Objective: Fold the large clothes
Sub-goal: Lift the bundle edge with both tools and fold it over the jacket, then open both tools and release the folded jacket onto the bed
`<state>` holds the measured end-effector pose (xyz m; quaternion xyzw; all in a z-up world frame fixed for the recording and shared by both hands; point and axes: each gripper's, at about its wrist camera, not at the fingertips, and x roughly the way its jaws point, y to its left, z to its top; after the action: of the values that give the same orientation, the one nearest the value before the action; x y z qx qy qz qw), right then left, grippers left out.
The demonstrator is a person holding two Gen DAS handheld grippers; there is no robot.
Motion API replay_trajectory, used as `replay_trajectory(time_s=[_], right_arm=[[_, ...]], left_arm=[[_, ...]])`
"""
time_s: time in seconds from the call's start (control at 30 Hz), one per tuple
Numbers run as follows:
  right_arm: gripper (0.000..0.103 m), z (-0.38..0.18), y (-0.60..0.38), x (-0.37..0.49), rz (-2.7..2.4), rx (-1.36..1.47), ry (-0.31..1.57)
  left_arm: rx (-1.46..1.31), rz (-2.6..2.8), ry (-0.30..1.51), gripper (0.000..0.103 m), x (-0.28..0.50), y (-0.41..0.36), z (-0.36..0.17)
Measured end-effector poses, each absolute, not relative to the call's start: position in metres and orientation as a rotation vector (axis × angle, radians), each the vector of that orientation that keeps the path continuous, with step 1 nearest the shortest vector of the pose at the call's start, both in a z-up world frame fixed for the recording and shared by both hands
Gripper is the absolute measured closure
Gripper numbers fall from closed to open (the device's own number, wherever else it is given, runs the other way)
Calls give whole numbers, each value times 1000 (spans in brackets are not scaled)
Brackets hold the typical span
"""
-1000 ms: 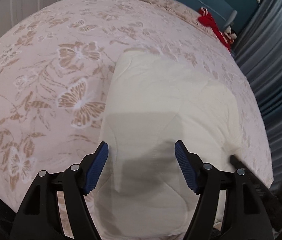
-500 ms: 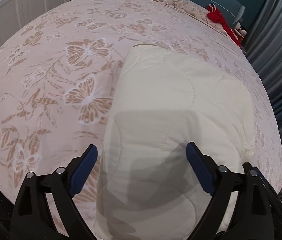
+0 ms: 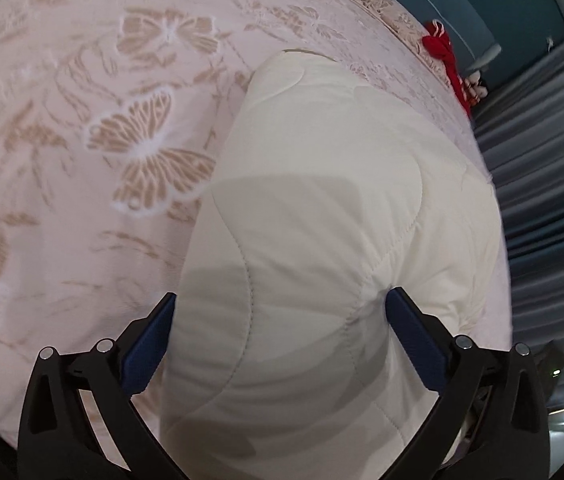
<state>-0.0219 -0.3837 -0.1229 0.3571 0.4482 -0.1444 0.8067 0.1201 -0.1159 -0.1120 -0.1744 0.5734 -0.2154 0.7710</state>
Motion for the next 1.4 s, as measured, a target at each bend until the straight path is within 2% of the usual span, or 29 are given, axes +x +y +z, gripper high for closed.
replay_trajectory(time_s=[0.07, 0.13, 0.2, 0.27, 0.3, 0.33, 0.37, 0.43, 0.67, 0.8, 0.93, 1.07, 1.27, 1.4], right_arm=[[24, -129, -385, -20, -283, 800, 951], [29, -130, -386, -19, -263, 817, 942], [46, -128, -385, -18, -234, 828, 921], [60, -119, -381, -19, -219, 814, 901], [66, -111, -376, -19, -217, 783, 899], [68, -104, -372, -19, -219, 757, 898], [71, -99, -369, -19, -222, 740, 898], [73, -82, -359, -19, -231, 706, 893], [74, -18, -316, 1, -259, 520, 749], [74, -1, -299, 31, -222, 445, 657], [74, -18, -279, 67, -183, 399, 671], [74, -44, -262, 92, -173, 369, 734], [74, -75, -249, 115, -166, 336, 796], [72, -88, -248, 121, -173, 356, 809]], left_arm=[[-420, -491, 1253, 5, 123, -114, -118], [-453, -520, 1265, 5, 125, -111, -121], [-462, -543, 1269, 5, 127, -111, -120], [-453, -569, 1256, 13, 126, -112, -113], [-445, -588, 1245, 21, 125, -113, -107], [-433, -604, 1233, 30, 125, -114, -102], [-404, -625, 1213, 34, 127, -116, -93], [-338, -678, 1155, 46, 130, -118, -71], [-216, -770, 895, 48, 145, -103, 16], [-218, -731, 802, 47, 158, -83, 36], [-236, -667, 770, 46, 177, -59, 11], [-291, -591, 869, 46, 199, -35, -39], [-269, -577, 903, 46, 214, -20, -77], [-266, -582, 910, 40, 221, -18, -94]])
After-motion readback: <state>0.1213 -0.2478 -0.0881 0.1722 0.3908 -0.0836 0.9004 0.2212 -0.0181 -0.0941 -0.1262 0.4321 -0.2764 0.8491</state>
